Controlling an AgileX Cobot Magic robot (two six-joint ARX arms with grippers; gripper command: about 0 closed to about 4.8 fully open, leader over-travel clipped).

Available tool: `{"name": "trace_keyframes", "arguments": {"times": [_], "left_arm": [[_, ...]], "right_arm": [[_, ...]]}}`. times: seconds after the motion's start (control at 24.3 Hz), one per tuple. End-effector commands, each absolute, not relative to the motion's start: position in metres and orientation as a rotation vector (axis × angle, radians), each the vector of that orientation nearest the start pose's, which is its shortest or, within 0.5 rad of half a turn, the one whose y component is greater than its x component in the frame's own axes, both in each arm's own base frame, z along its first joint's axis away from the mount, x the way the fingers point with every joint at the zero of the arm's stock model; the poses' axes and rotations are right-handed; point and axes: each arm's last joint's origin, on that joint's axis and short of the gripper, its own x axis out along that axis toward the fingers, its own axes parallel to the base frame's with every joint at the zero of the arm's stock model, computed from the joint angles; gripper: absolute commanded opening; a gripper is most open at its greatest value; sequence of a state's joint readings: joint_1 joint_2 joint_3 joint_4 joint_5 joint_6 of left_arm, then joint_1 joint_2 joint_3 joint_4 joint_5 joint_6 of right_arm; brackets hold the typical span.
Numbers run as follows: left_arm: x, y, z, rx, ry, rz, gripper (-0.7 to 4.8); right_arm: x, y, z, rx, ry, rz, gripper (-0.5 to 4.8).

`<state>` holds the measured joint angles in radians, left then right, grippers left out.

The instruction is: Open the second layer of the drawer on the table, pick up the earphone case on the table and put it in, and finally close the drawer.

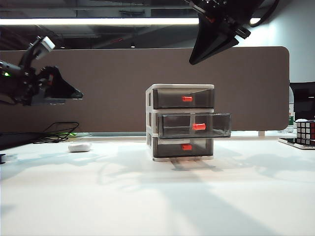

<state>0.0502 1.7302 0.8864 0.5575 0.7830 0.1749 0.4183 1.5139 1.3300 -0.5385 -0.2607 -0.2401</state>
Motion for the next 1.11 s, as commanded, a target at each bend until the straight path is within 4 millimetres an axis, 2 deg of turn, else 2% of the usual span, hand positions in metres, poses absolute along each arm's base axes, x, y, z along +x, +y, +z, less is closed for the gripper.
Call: {"name": "trace_keyframes", "arguments": {"times": [0.04, 0.41, 0.78, 0.95, 1.11], "left_arm": [[0.363, 0.001, 0.190, 0.056, 0.216, -0.766, 4.79], [0.375, 0.008, 0.161, 0.051, 0.270, -0.771, 4.79], [0.405, 0.011, 0.143, 0.028, 0.321, -0.773, 4.79], [0.416, 0.012, 0.138, 0.036, 0.327, -0.777, 4.79], [0.421, 0.011, 0.123, 0.033, 0.356, -0.767, 4.79]], "right_arm": [[0.297, 0.140, 0.320, -0.282, 0.648, 0.735, -0.02], [0.295, 0.139, 0.314, -0.285, 0.705, 0.737, -0.02], [0.309, 0.146, 0.290, -0.284, 0.786, 0.747, -0.02], [0.312, 0.147, 0.288, -0.284, 0.778, 0.747, -0.02], [0.315, 0.149, 0.288, -0.282, 0.746, 0.747, -0.02]]}}
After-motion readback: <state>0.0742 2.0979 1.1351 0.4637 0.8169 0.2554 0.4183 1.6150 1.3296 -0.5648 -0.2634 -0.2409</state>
